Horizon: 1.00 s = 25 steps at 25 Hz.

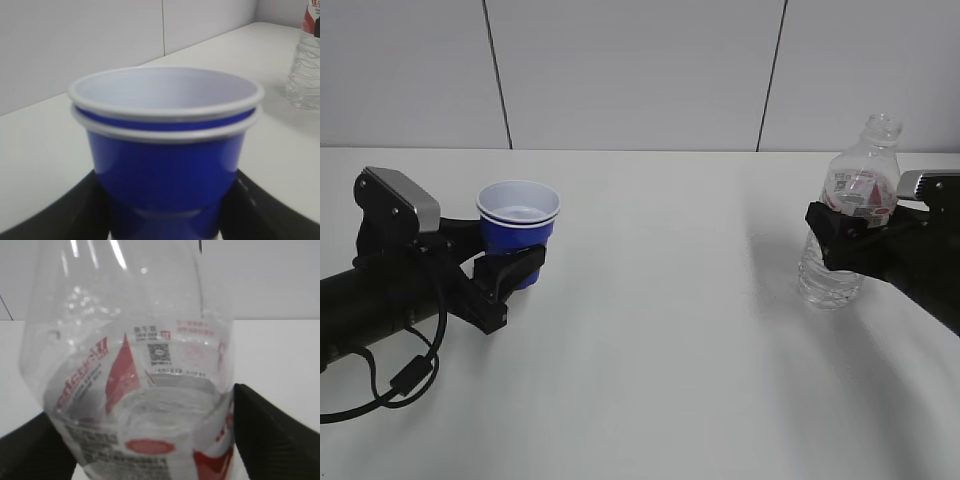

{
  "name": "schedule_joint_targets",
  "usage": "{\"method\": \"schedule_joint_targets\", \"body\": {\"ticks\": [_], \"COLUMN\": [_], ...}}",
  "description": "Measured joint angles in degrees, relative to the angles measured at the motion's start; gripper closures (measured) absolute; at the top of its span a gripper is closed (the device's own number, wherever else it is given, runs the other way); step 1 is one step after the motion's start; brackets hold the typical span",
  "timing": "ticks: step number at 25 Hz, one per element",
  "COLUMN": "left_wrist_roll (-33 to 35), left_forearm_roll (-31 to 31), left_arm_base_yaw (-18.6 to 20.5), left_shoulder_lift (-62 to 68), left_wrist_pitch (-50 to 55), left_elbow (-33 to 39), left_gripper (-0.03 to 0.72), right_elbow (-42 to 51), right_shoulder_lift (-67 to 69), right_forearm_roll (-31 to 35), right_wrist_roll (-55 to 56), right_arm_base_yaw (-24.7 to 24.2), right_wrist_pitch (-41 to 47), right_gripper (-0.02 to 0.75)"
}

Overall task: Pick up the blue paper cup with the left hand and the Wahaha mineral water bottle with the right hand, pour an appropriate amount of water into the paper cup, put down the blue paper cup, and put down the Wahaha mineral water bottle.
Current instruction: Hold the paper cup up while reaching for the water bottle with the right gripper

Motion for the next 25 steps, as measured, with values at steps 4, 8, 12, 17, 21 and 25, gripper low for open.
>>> {"method": "schedule_joint_targets", "body": {"ticks": [4,8,12,17,21,25], "left_wrist_roll": [-0.09,-0.09,-0.09,-0.09,-0.09,-0.09], "left_forearm_roll": [0.0,0.0,0.0,0.11,0.11,0.11], "left_arm_base_yaw": [0.0,0.0,0.0,0.0,0.0,0.0], "left_shoulder_lift": [0.0,0.0,0.0,0.0,0.0,0.0], "left_wrist_pitch": [0.0,0.0,0.0,0.0,0.0,0.0], "left_elbow": [0.0,0.0,0.0,0.0,0.0,0.0], "left_gripper": [0.244,0.244,0.244,0.244,0.244,0.244], "right_elbow": [-0.49,-0.81,-1.12,-1.25,-1.34,-1.34], "right_shoulder_lift": [1.27,2.28,2.4,2.98,3.18,3.18], "right_forearm_roll": [0.0,0.0,-0.07,-0.22,-0.81,-2.3], "right_wrist_roll": [0.0,0.0,0.0,0.0,-0.22,-0.34], "right_arm_base_yaw": [0.0,0.0,0.0,0.0,0.0,0.0], "right_wrist_pitch": [-0.87,-0.96,-0.86,-1.21,-1.42,-1.42], "right_gripper": [0.085,0.087,0.09,0.125,0.197,0.263]}}
